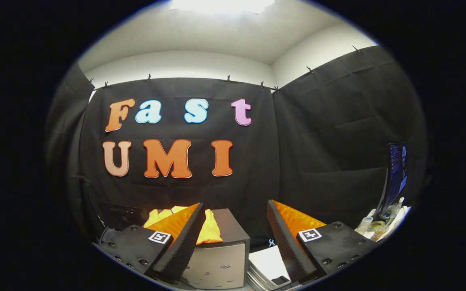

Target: Put the clothes into the washing machine and then close the washing machine lid.

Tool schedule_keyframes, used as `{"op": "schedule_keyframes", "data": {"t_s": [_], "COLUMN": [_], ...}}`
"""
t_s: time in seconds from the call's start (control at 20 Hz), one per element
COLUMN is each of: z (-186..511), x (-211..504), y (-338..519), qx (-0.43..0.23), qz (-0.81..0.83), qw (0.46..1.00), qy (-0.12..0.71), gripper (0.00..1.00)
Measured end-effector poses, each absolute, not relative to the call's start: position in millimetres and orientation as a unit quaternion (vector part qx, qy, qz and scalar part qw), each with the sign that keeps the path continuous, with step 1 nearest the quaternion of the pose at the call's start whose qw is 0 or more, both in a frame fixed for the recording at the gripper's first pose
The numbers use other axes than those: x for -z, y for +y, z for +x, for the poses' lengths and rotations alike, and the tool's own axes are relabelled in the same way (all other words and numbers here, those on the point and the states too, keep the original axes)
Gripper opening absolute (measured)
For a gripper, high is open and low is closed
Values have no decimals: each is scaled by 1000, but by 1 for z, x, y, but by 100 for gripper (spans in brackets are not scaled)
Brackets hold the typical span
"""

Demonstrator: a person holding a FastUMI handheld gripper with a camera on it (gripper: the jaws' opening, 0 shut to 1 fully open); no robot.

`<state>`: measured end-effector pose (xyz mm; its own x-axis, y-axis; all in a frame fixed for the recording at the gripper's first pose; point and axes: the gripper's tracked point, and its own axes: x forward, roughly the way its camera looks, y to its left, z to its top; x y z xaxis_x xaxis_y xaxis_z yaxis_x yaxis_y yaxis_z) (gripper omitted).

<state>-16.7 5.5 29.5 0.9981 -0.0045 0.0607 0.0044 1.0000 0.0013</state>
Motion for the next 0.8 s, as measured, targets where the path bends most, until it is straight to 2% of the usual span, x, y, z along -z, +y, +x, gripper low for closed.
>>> {"op": "schedule_keyframes", "data": {"t_s": [0.1,0.25,0.35,0.5,0.8], "z": [-14,-13,-4,19,63], "x": [-28,-52,-54,-30,-23], "y": [13,43,49,49,112], "qx": [-5,-43,-45,-20,-76], "qz": [4,21,22,-14,2], "qw": [1000,996,996,999,997], "qy": [-27,-73,-78,-21,19], "gripper": [98,98,97,98,100]}}
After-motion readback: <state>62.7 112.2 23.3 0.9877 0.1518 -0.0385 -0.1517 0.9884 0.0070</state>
